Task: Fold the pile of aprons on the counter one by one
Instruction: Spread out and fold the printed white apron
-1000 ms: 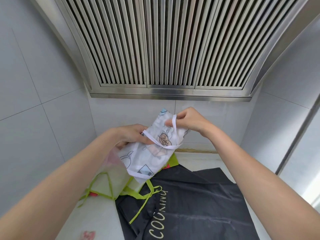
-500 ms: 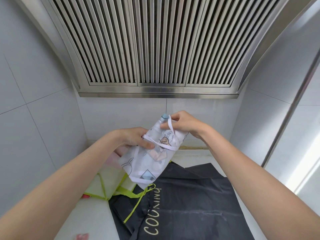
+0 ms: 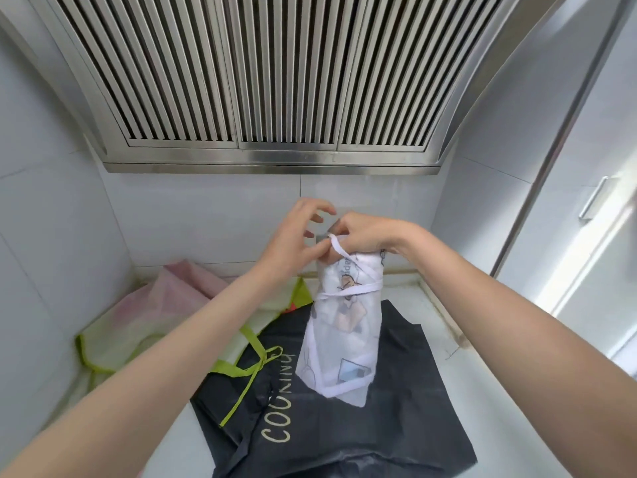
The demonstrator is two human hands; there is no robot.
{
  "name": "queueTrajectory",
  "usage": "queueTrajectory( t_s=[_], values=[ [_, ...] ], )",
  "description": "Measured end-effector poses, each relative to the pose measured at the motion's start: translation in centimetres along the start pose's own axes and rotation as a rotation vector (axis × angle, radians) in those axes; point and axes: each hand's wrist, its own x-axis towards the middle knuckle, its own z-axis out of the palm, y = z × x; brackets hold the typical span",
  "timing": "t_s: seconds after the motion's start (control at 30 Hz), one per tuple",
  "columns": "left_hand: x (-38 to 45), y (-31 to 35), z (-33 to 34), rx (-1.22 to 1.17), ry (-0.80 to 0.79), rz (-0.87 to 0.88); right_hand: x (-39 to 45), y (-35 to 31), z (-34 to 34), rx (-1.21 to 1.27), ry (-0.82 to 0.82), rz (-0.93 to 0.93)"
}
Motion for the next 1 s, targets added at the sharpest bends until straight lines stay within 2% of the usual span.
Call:
queueTrajectory(
  t_s=[0.03, 0.1, 0.17, 0.27, 0.37, 0.47, 0.53, 0.57, 0.67, 0.73, 0.8, 0.83, 0.9, 1.0],
  values=[
    [0.3, 0.2, 0.6, 0.102, -0.08, 0.158, -0.3, 0.7, 0.0, 0.009, -0.024, 0.006],
    [0.6, 0.5, 1.5, 0.192, -0.175, 0.289, -1.0, 2.1, -0.1, 0.073, -0.053, 0.007],
    [1.0, 1.2, 2.3, 0.171, -0.245, 0.289, -2.0, 3.9, -0.4, 0.162, -0.092, 0.021],
    [1.6, 2.6, 3.4, 0.165, -0.363, 0.184, -3.3, 6.4, -0.6, 0.355, -0.179, 0.048],
    [2.5, 3.2, 4.8, 0.186, -0.446, 0.12, -4.6, 9.0, -1.0, 0.415, -0.192, 0.023],
    [2.4, 1.5, 5.8, 0.246, -0.421, 0.003, -6.6, 13.4, -3.3, 0.678, 0.006, 0.014],
    [1.8, 1.0, 7.5, 0.156, -0.474, -0.168, -7.9, 16.8, -5.4, 0.866, 0.202, -0.005],
    [2.0, 1.3, 9.0, 0.059, -0.501, -0.263, -8.5, 18.4, -6.4, 0.877, 0.261, -0.032],
    [4.3, 3.8, 13.7, -0.28, -0.527, -0.618, -10.0, 21.6, -8.8, 0.722, 0.228, -0.085],
    [6.7, 5.8, 15.9, -0.33, -0.71, -0.809, -11.1, 23.6, -10.6, 0.673, 0.207, -0.108],
    [8.6, 7.4, 18.1, -0.19, -0.918, -0.761, -12.1, 25.7, -12.5, 0.728, 0.267, -0.132],
    [9.3, 8.2, 19.3, -0.137, -0.942, -0.71, -12.3, 26.7, -13.2, 0.773, 0.298, -0.137],
    [10.7, 9.4, 21.7, -0.085, -0.851, -0.641, -12.8, 28.2, -14.4, 0.767, 0.429, -0.126],
    [12.3, 10.1, 24.6, -0.115, -0.674, -0.605, -13.6, 29.5, -15.5, 0.522, 0.708, 0.006]
  ],
)
